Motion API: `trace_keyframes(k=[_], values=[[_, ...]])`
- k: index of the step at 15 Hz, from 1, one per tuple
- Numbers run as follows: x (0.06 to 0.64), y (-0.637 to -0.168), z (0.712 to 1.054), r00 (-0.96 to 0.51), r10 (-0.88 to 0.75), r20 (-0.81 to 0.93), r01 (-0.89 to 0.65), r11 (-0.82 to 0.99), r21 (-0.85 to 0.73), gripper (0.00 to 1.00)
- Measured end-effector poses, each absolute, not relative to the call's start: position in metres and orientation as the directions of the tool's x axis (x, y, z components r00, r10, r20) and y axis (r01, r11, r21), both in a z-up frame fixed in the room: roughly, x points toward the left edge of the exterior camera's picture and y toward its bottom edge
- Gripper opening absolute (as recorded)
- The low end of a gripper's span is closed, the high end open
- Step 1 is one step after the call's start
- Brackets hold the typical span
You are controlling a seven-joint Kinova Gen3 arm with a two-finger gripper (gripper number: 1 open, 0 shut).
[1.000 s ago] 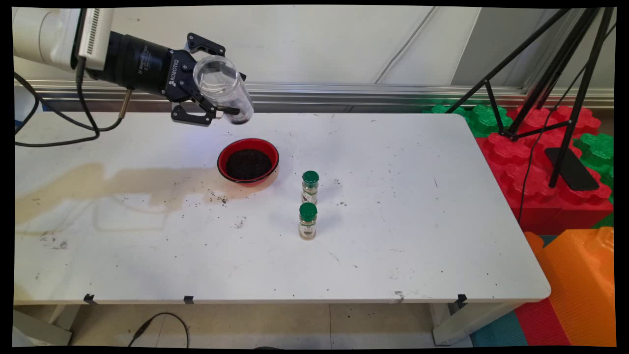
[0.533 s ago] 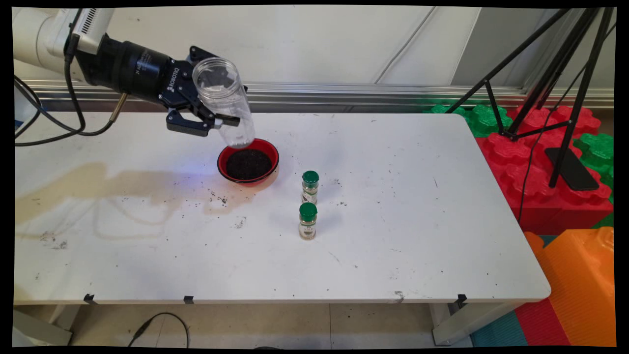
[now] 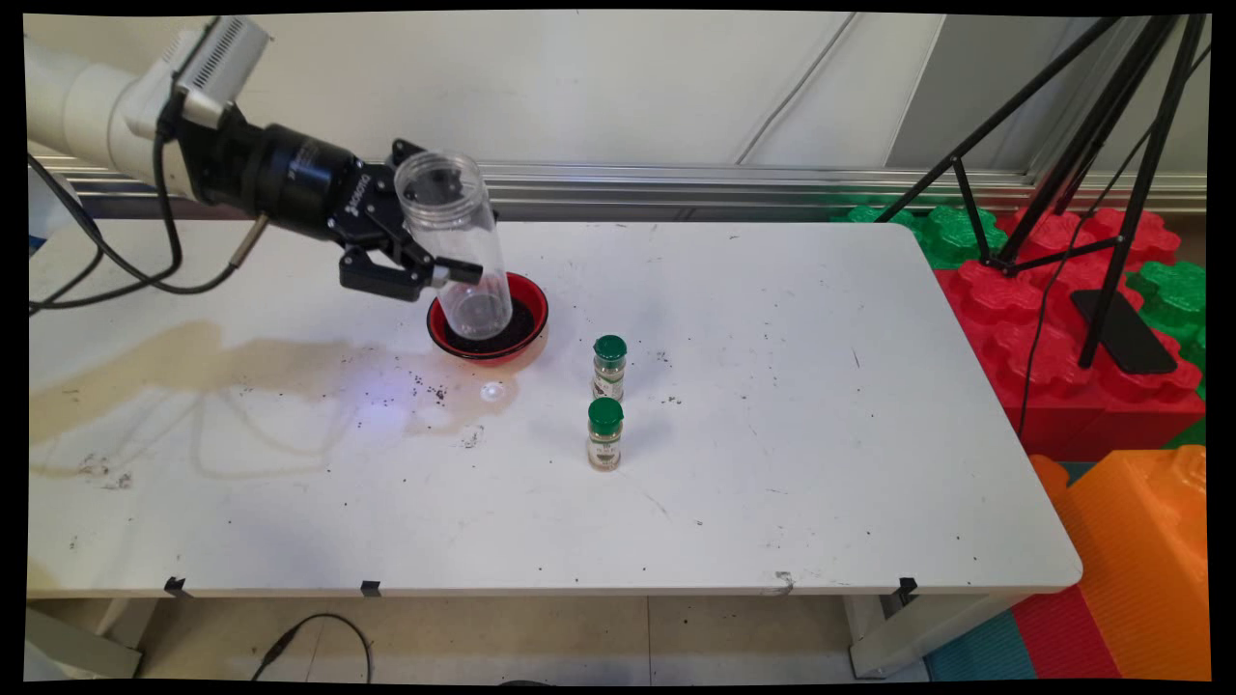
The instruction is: Pour the black seasoning powder in the red bowl, then place the picked object on the table
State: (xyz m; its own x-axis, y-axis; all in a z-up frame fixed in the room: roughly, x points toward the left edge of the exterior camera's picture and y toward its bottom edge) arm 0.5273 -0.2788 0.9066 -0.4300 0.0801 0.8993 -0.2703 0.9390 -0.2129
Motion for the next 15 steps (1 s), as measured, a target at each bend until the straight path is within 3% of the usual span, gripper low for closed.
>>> trace_keyframes(k=[15], values=[[0.513, -0.267, 0.81, -0.408, -0.051, 0.912, -0.26, 0.964, -0.062, 0.0]])
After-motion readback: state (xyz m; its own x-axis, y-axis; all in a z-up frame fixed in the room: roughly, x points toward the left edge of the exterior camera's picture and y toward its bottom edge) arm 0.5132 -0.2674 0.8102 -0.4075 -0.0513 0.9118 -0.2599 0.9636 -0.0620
